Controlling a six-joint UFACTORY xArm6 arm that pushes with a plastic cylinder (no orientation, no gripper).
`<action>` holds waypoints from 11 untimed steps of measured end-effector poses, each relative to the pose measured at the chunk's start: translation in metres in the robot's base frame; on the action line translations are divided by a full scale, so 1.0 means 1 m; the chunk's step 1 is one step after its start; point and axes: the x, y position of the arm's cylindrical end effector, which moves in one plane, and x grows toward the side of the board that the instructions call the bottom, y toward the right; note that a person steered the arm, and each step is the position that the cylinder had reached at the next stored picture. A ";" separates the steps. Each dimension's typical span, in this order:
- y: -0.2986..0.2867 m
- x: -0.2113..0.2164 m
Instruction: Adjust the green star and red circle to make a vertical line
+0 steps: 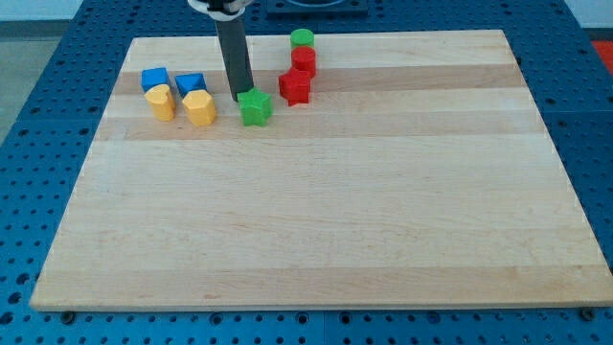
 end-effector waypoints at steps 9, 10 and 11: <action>0.039 0.068; 0.043 0.046; 0.044 0.040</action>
